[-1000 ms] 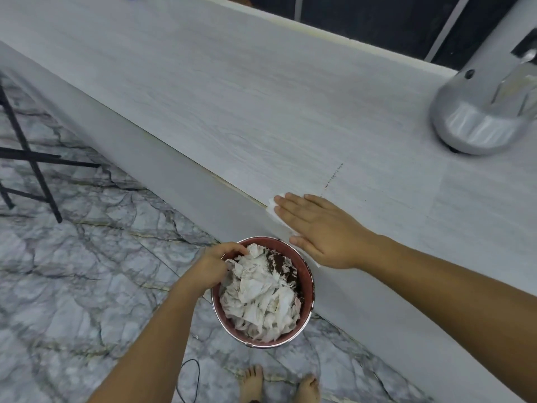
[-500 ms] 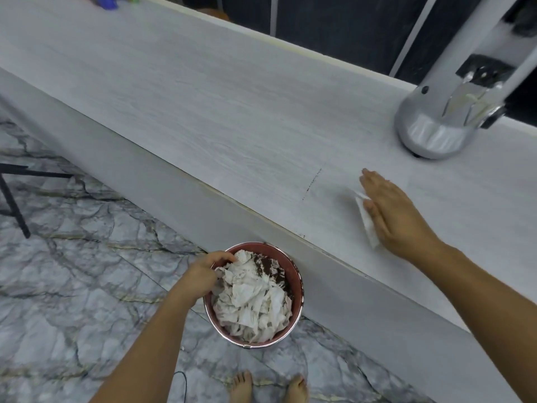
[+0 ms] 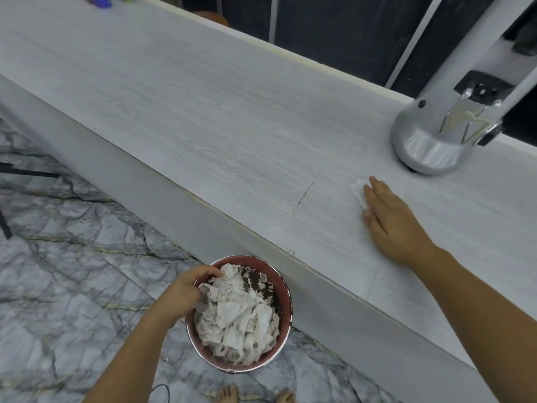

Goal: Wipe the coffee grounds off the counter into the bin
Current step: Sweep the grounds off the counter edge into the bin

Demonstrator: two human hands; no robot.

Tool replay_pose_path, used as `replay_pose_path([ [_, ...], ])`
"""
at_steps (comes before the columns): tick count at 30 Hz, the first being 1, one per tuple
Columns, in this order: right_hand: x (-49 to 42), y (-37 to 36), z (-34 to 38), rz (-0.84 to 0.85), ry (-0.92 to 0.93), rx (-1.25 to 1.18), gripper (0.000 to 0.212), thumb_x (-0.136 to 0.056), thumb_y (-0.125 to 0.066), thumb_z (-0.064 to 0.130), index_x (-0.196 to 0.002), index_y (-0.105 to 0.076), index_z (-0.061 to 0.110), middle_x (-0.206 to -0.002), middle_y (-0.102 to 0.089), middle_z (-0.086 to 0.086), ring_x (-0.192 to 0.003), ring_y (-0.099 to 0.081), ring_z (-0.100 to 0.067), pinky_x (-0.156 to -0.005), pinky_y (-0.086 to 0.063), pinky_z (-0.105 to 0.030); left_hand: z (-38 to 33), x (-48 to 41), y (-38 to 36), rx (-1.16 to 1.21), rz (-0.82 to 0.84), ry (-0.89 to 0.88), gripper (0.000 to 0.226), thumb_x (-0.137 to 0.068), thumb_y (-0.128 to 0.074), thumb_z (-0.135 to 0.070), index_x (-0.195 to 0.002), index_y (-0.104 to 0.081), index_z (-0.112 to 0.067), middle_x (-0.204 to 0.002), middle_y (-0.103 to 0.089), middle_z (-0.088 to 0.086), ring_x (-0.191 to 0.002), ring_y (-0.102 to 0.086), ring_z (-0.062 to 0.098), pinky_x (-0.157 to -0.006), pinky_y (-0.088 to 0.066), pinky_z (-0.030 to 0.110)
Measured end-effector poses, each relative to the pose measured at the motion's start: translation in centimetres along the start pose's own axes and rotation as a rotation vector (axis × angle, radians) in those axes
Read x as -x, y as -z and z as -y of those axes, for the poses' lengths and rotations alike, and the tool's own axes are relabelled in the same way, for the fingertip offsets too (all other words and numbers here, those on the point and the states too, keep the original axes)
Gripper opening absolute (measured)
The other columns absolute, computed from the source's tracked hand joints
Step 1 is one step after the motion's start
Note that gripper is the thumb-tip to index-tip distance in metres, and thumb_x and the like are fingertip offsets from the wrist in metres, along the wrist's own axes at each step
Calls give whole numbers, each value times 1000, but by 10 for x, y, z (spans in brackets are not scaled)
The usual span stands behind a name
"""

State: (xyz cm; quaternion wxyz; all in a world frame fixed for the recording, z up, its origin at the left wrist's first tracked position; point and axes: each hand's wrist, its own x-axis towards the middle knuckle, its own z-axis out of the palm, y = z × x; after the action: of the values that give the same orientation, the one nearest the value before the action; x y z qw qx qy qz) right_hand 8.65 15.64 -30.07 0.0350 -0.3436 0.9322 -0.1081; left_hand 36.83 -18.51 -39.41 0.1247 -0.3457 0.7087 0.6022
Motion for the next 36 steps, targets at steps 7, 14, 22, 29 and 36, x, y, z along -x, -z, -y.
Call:
replay_pose_path([
  [7,-33,-7,-6,118,32,190,72,-99,-4,59,-157,2,16,-166,6,-3,-152,6,-16,-124,-2,-42,-2,-3,3,-16,27,-26,73,-72,-35,27,-105,-75,-23,-118,-64,-7,-111,-60,10,-80,-58,31],
  [14,-65,-7,6,92,70,145,71,-100,-7,56,-157,-8,14,-166,0,-5,-153,2,-17,-124,-8,-43,2,-12,6,-26,39,-39,74,-68,-37,29,-104,-76,-22,-121,-65,-4,-113,-59,12,-88,-55,33],
  [22,-102,-12,8,124,72,148,75,-97,-5,63,-157,-1,19,-166,4,-3,-152,5,-17,-124,-4,-41,5,-18,10,-17,64,-41,76,-67,-35,27,-106,-75,-24,-126,-63,-5,-118,-57,11,-76,-52,17],
  [29,-109,-23,64,167,311,137,72,-99,-8,58,-157,-4,15,-166,3,-5,-152,5,-17,-124,-7,-42,5,-18,9,-30,41,-77,73,-67,-35,26,-107,-75,-21,-126,-65,-2,-119,-58,11,-83,-51,16],
  [36,-31,-29,119,248,542,161,71,-102,-15,56,-157,2,15,-166,9,-6,-152,12,-18,-124,-3,-41,-3,-7,4,13,1,-29,70,-70,-36,26,-106,-76,-19,-123,-66,-4,-116,-58,6,-89,-51,21],
])
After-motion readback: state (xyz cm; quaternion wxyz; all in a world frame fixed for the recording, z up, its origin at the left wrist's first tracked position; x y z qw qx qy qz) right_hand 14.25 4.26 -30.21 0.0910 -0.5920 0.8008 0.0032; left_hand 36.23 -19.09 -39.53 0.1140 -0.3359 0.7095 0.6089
